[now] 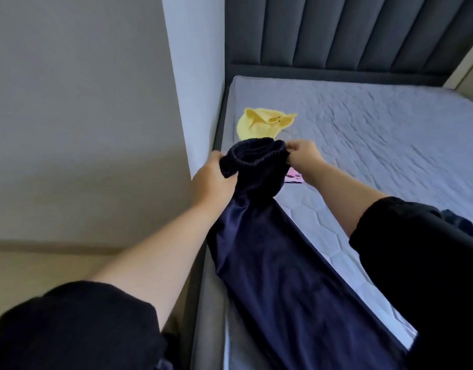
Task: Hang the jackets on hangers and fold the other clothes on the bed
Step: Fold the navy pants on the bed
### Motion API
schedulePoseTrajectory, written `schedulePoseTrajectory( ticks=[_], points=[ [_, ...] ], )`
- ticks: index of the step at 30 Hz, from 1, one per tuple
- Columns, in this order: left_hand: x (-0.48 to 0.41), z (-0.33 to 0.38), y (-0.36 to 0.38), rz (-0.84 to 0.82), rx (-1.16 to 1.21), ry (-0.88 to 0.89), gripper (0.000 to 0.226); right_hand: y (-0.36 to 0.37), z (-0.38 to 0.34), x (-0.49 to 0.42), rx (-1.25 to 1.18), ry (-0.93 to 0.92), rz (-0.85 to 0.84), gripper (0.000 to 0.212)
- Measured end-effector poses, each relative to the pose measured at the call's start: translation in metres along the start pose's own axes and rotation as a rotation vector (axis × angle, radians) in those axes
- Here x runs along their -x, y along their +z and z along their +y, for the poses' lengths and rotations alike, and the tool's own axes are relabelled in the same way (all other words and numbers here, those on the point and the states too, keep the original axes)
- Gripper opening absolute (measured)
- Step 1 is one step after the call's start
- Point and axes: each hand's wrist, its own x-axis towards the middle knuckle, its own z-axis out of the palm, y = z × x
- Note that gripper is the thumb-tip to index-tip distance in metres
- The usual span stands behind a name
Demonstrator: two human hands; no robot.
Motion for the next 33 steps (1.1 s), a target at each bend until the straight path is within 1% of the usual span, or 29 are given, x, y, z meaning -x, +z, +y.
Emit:
schedulePoseTrajectory(
  ticks=[3,5,6,7,9,10,11,12,13,15,16,17,18,19,20,21,22,23,25,27,28,30,31,33],
  points=[
    [0.047,-0.016,0.02,-0.079,-0.065,0.165,0.017,-0.008,0.044,0.022,-0.015,0.085,-0.001,0.039],
    [0.077,-0.025,0.035,-0.148,-0.146,0.308,0.023,-0.013,0.076,0.044,-0.042,0.201,-0.015,0.036],
    [0.091,-0.03,0.041,-0.193,-0.21,0.377,0.025,-0.015,0.094,0.054,-0.095,0.29,-0.033,0.031],
    [0.104,-0.037,0.047,-0.266,-0.295,0.422,0.027,-0.016,0.111,0.064,-0.188,0.412,-0.053,0.026],
    [0.129,-0.056,0.055,-0.493,-0.473,0.459,0.032,-0.017,0.141,0.085,-0.416,0.658,-0.087,0.021],
    [0.14,-0.067,0.057,-0.612,-0.538,0.465,0.038,-0.017,0.153,0.093,-0.493,0.723,-0.114,0.024],
    [0.149,-0.078,0.058,-0.711,-0.565,0.457,0.046,-0.016,0.162,0.099,-0.527,0.745,-0.141,0.028],
    [0.155,-0.085,0.058,-0.76,-0.559,0.449,0.052,-0.014,0.167,0.103,-0.523,0.735,-0.16,0.03],
    [0.157,-0.087,0.057,-0.765,-0.528,0.44,0.053,-0.011,0.171,0.105,-0.477,0.703,-0.166,0.028],
    [0.153,-0.082,0.052,-0.671,-0.399,0.411,0.045,-0.002,0.173,0.105,-0.276,0.613,-0.152,0.024],
    [0.148,-0.078,0.049,-0.567,-0.331,0.406,0.037,0.002,0.173,0.104,-0.155,0.571,-0.138,0.022],
    [0.142,-0.073,0.047,-0.428,-0.276,0.418,0.03,0.005,0.171,0.101,-0.03,0.532,-0.115,0.018],
    [0.138,-0.071,0.045,-0.283,-0.248,0.432,0.024,0.006,0.168,0.097,0.11,0.492,-0.087,0.015],
    [0.133,-0.069,0.046,-0.155,-0.245,0.417,0.02,0.006,0.166,0.093,0.268,0.443,-0.063,0.016],
    [0.127,-0.068,0.047,-0.063,-0.254,0.352,0.019,0.006,0.164,0.088,0.409,0.393,-0.04,0.024],
    [0.121,-0.068,0.049,0.001,-0.261,0.244,0.022,0.008,0.16,0.083,0.493,0.344,-0.012,0.034],
    [0.113,-0.068,0.052,0.039,-0.243,0.099,0.028,0.011,0.156,0.078,0.51,0.294,0.013,0.041],
    [0.105,-0.069,0.054,0.046,-0.18,-0.068,0.036,0.017,0.15,0.073,0.477,0.247,0.033,0.046],
    [0.086,-0.071,0.056,0.004,0.072,-0.394,0.057,0.031,0.141,0.058,0.398,0.171,0.036,0.054],
    [0.071,-0.08,0.06,-0.087,0.283,-0.635,0.08,0.042,0.137,0.044,0.333,0.172,-0.032,0.063],
    [0.066,-0.086,0.062,-0.13,0.328,-0.709,0.087,0.045,0.138,0.037,0.289,0.205,-0.075,0.065],
    [0.06,-0.099,0.064,-0.195,0.315,-0.777,0.09,0.046,0.145,0.027,0.21,0.308,-0.133,0.066],
    [0.057,-0.106,0.066,-0.219,0.302,-0.795,0.085,0.045,0.149,0.022,0.195,0.354,-0.148,0.064],
    [0.054,-0.12,0.066,-0.264,0.284,-0.857,0.068,0.042,0.153,0.013,0.188,0.409,-0.174,0.054]
  ],
)
